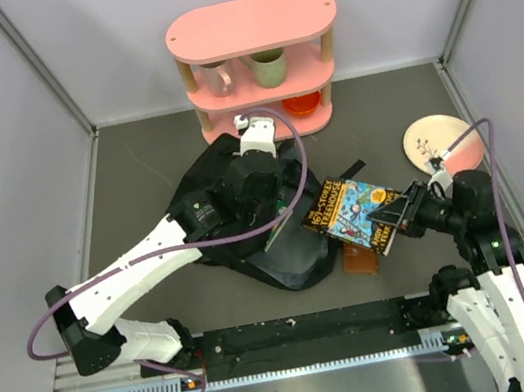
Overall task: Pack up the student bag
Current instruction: Place the book in the student bag.
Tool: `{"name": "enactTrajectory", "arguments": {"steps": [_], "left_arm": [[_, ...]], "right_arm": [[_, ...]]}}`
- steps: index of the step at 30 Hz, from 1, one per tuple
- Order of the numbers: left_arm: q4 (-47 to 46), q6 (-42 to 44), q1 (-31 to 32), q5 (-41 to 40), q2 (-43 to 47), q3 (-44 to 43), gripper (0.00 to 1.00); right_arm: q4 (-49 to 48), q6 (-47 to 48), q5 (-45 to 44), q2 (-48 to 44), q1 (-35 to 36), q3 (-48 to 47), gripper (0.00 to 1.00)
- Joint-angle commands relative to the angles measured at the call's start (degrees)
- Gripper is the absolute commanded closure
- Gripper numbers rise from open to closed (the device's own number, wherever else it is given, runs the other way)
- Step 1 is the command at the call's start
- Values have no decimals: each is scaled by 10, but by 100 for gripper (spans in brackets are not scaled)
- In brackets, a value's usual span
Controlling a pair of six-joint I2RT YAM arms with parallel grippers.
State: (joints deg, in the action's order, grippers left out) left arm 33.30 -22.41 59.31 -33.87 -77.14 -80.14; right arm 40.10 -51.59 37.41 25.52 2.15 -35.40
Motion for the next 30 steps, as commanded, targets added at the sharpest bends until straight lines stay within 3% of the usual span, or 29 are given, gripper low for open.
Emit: {"name": "enactTrajectory", "arguments": {"steps": [1,12,16,22,30], "left_arm": [[-73,4,-2,-2,11,-32,100],[-79,-6,-2,15,33,-2,100],[-87,-10,-2,27,51,12,100],[-93,-10,-2,43,68,23,100],[-103,-14,-2,57,94,38,100]], "right_arm": [[-104,-6,70,15,14,19,100],[-340,-101,-39,93,156,85,100],[-397,-107,-81,152,209,80,100],[-555,-134,-115,261,277,77,100],[-655,-129,-183,412,329,24,100]]}}
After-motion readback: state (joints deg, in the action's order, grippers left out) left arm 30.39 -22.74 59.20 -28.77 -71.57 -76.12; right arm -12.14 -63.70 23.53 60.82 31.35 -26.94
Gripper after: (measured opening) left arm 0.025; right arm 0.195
